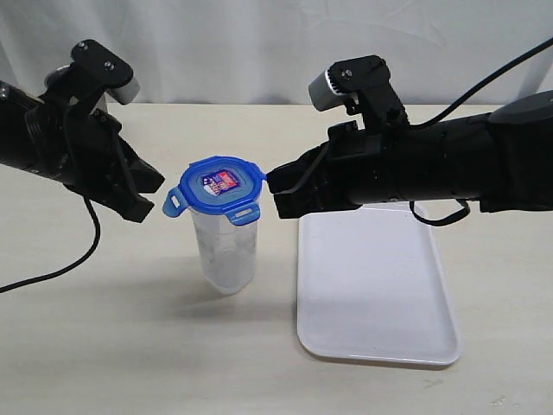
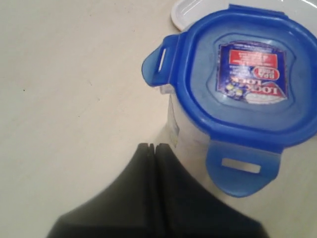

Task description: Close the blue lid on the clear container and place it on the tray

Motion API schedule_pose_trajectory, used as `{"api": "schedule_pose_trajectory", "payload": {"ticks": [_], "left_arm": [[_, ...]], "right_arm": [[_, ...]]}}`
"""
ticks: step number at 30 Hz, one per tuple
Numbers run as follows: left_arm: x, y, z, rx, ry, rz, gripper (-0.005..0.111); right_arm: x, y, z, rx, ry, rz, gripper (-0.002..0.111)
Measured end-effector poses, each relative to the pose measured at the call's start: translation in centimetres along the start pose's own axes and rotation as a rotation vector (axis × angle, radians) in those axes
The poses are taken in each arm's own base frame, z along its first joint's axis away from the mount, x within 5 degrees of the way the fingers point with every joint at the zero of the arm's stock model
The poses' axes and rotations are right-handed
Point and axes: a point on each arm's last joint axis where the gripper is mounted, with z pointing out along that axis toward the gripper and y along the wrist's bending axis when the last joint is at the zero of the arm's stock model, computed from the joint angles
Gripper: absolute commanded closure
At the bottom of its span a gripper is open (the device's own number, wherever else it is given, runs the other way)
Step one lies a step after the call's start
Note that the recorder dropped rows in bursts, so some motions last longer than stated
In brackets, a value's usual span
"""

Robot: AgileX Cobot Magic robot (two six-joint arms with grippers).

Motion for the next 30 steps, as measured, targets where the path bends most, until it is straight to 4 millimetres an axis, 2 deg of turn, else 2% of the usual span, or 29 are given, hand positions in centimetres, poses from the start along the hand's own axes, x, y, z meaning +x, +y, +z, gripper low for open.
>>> {"api": "schedule_pose_trajectory", "payload": {"ticks": [30], "left_arm": [[0.1, -1.1, 0.3, 0.117, 0.013, 0.020, 0.107]], "right_arm": [[-0.1, -0.7, 0.0, 0.075, -0.013, 0.000, 0.104]]}}
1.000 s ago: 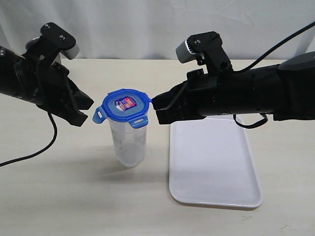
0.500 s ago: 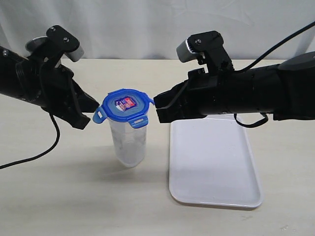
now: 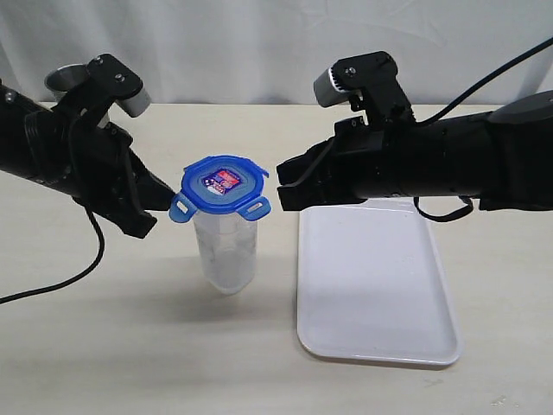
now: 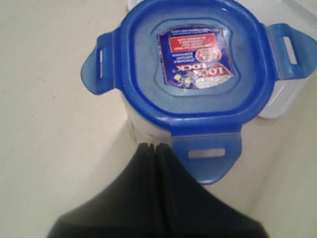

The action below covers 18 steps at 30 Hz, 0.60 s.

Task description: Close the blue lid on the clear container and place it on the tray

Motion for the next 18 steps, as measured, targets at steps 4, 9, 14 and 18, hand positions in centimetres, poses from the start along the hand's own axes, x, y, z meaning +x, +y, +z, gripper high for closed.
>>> {"api": "schedule_pose_trajectory", "payload": {"ticks": [4, 9, 14, 18], "left_arm": [[0.0, 0.3, 0.0, -0.029, -0.003, 0.010, 0.107], [-0.4, 1.1, -1.0, -0.168, -0.028, 0.009, 0.107], [-0.7, 1.0, -1.9, -0.203, -0.055, 0.018, 0.107], [-0.7, 1.1, -1.9, -0.204, -0.054, 0.019, 0.107]], "right_arm": [[0.0, 0.1, 0.0, -0.014, 0.002, -0.012, 0.104], [-1.7, 1.0, -0.3, -0.098, -0.058, -0.055, 0.104], [-1.6, 1.6, -0.2, -0.147, -0.054, -0.058, 0.104], [-1.5, 2.7, 0.3, -0.117, -0.050, -0.105, 0.104]]}}
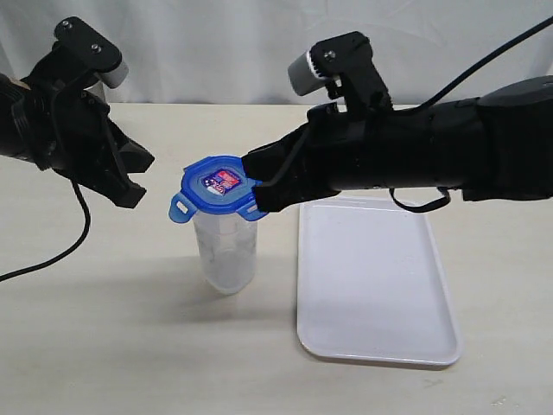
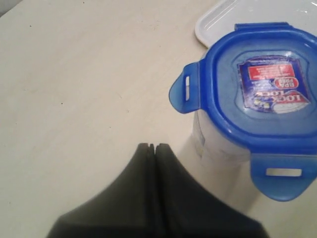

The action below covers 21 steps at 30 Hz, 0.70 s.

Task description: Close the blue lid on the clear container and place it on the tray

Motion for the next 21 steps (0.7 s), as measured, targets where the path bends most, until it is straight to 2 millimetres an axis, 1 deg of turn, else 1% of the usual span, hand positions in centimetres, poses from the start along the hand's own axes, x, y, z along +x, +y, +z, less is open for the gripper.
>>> {"api": "schedule_pose_trajectory", "payload": {"ticks": [2, 5, 10, 14, 21], "left_arm": [[0.0, 0.0, 0.0, -0.001, -0.001, -0.003, 0.107], [0.0, 0.0, 0.0, -0.001, -0.001, -0.003, 0.107], [0.0, 0.0, 0.0, -0.001, -0.001, -0.005, 0.107], [0.0, 0.0, 0.0, -0.001, -0.001, -0.005, 0.107], [0.0, 0.0, 0.0, -0.004, -0.001, -0.009, 0.107]], "right_arm": [[0.0, 0.9, 0.6, 0.052, 0.005, -0.041, 0.104], [0.2, 1.5, 1.5, 0.137, 0.014, -0.069, 0.104], [-0.1, 1.4, 3.3, 0.143, 0.027, -0.060, 0.104], [0.6, 0.9, 4.7, 0.143, 0.058, -0.030, 0.104], [0.5, 0.8, 5.1, 0.143, 0.058, -0.025, 0.104]]}}
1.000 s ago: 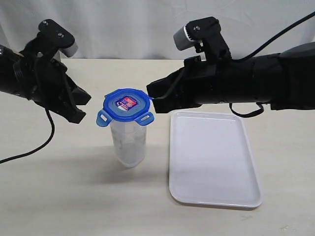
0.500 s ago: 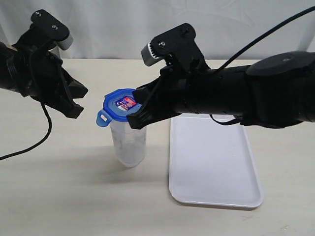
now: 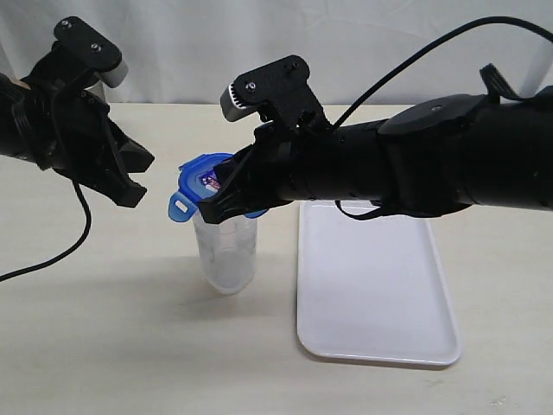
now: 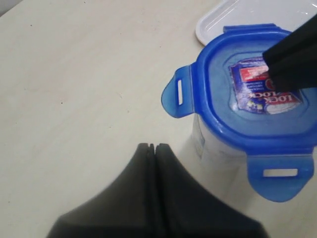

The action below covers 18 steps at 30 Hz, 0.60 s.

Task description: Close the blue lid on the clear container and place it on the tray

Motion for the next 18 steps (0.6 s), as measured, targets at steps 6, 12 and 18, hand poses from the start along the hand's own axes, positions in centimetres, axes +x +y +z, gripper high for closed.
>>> {"api": "schedule_pose_trajectory", "payload": {"ticks": [6, 12, 18], "left_arm": [[0.00, 0.00, 0.00, 0.000, 0.000, -0.004, 0.107], [-0.11, 0.03, 0.00, -0.003, -0.012, -0.021, 0.107], [-0.34, 0.04, -0.01, -0.004, -0.037, -0.026, 0.107]], "right_arm": [[0.00, 0.00, 0.00, 0.000, 0.000, 0.000, 0.104], [-0.10, 0.02, -0.12, 0.000, -0.004, 0.003, 0.104], [-0.10, 0.03, -0.17, 0.000, -0.001, 0.007, 0.104]]}}
